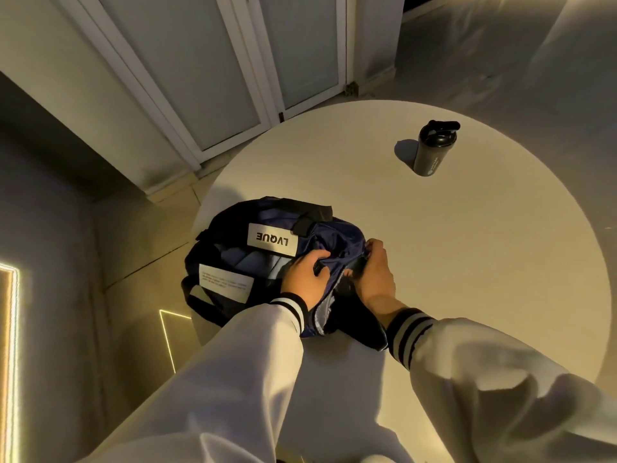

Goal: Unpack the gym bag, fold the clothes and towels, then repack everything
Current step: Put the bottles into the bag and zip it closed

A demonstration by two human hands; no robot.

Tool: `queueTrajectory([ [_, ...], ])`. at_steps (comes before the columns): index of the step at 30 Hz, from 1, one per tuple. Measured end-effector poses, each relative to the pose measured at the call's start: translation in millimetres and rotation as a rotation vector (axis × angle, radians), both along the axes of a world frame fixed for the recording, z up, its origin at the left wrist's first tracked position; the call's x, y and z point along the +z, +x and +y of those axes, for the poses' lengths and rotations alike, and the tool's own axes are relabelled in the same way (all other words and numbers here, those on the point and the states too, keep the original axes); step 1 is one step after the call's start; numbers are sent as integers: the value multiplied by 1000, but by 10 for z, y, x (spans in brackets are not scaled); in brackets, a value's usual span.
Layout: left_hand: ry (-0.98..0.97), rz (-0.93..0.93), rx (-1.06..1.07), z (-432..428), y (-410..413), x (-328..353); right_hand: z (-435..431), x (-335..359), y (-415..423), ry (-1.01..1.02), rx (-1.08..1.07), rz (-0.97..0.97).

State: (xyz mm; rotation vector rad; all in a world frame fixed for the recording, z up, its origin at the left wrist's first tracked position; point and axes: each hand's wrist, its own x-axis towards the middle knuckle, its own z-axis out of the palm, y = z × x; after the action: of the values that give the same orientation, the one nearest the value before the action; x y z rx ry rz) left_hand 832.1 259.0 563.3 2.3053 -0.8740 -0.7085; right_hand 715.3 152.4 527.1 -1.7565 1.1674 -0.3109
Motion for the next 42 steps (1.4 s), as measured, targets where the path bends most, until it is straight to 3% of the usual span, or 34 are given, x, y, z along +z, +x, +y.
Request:
queueTrajectory([
  [5, -9, 40, 60, -120, -19, 39, -26, 12, -105, 19, 45, 31],
  [8, -2, -155, 89, -230, -67, 159, -42, 27, -169, 23, 60, 20],
  [12, 124, -413, 64, -393, -21, 394, -212, 182, -190, -15, 40, -56],
  [22, 584, -515, -151, -1191, 280, 840, -1076, 538, -37, -92, -12, -26],
  [26, 552, -545, -171, -1681, 312, 1127, -1470, 535, 43, -67, -47, -63],
  [28, 434, -437, -183, -1982, 288, 1135, -1658, 517, 64, -60, -74, -73],
  [32, 240, 10, -198, -2555, 125, 850, -2147, 450, 49, -62, -171, -71],
  [42, 130, 156, -236, -3946, -31, 320, -3380, 234, 193, -87, -225, -103],
])
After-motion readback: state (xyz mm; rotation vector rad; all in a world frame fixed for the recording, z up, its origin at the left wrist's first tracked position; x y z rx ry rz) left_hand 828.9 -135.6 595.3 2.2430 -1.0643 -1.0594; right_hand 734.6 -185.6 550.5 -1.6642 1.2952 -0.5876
